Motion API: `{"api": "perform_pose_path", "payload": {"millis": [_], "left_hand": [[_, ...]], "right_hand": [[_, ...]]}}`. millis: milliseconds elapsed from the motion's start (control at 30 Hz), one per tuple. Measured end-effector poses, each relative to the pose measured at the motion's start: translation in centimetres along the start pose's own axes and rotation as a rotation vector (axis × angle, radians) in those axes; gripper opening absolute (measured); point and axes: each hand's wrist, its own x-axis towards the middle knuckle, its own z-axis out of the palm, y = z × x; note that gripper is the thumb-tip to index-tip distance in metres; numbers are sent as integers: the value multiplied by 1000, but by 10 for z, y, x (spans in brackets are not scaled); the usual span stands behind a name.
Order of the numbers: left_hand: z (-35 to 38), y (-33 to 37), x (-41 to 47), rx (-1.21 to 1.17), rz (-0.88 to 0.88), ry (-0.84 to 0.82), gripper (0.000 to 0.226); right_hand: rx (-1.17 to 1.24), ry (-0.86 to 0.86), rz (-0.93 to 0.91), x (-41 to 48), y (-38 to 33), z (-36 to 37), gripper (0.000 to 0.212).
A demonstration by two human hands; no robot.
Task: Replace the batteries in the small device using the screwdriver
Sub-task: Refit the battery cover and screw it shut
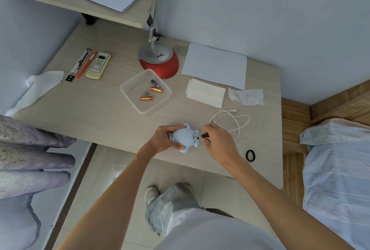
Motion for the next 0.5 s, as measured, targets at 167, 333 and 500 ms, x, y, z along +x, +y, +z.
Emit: {"api": "perform_pose_path", "payload": {"millis": [167, 333, 500], "left_hand": [[0, -2, 1, 2, 4, 2, 80], [1, -2, 1, 13, 26, 1, 80], [0, -3, 1, 10, 19, 0, 81]], "right_hand": [[34, -12, -7, -4, -1, -3, 18], [-152, -74, 77, 1, -2, -5, 45], [-144, -113, -32, 8, -8, -8, 12]]}}
